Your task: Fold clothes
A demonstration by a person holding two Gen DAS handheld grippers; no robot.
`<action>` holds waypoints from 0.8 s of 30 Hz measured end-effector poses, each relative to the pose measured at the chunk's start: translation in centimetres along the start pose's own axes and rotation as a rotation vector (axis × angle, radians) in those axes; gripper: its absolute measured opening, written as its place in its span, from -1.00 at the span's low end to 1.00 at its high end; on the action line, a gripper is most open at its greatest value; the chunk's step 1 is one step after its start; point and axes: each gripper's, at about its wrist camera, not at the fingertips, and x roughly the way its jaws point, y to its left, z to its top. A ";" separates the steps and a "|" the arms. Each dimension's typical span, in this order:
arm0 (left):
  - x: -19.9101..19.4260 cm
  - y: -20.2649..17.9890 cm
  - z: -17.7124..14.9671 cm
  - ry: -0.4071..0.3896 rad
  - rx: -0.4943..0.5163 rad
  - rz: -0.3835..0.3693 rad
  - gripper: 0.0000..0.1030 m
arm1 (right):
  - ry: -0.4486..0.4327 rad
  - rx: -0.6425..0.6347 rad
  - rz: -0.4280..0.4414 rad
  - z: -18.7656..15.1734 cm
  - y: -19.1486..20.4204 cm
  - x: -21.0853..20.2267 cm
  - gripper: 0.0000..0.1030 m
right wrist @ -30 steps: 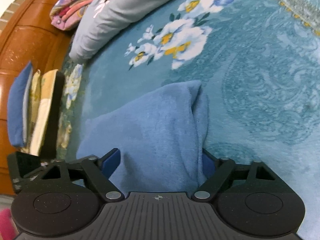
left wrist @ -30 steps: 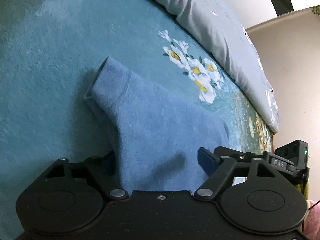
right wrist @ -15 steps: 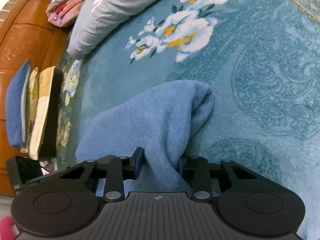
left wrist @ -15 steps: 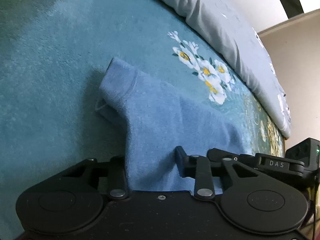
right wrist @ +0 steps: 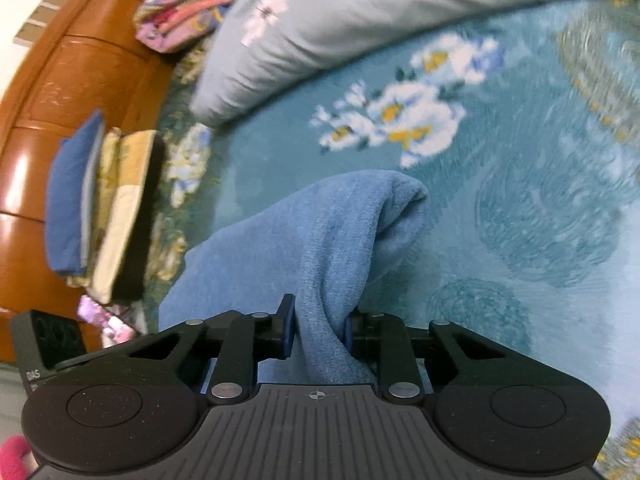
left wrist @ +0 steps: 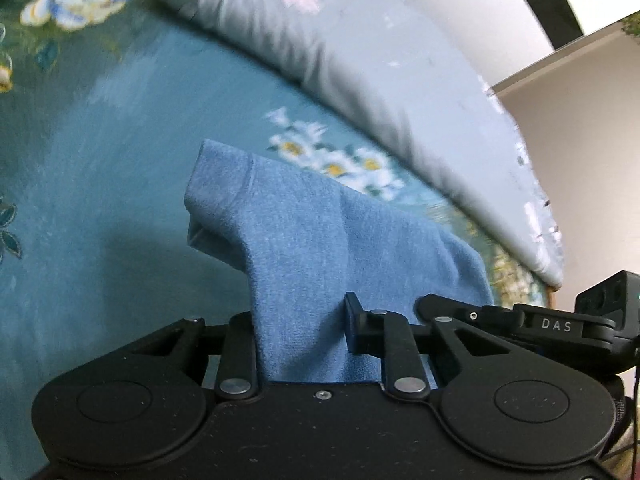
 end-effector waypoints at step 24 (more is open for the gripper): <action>-15.0 -19.0 -3.7 -0.198 0.256 -0.143 -0.56 | -0.156 -0.209 0.070 0.1 7.6 -22.5 -0.61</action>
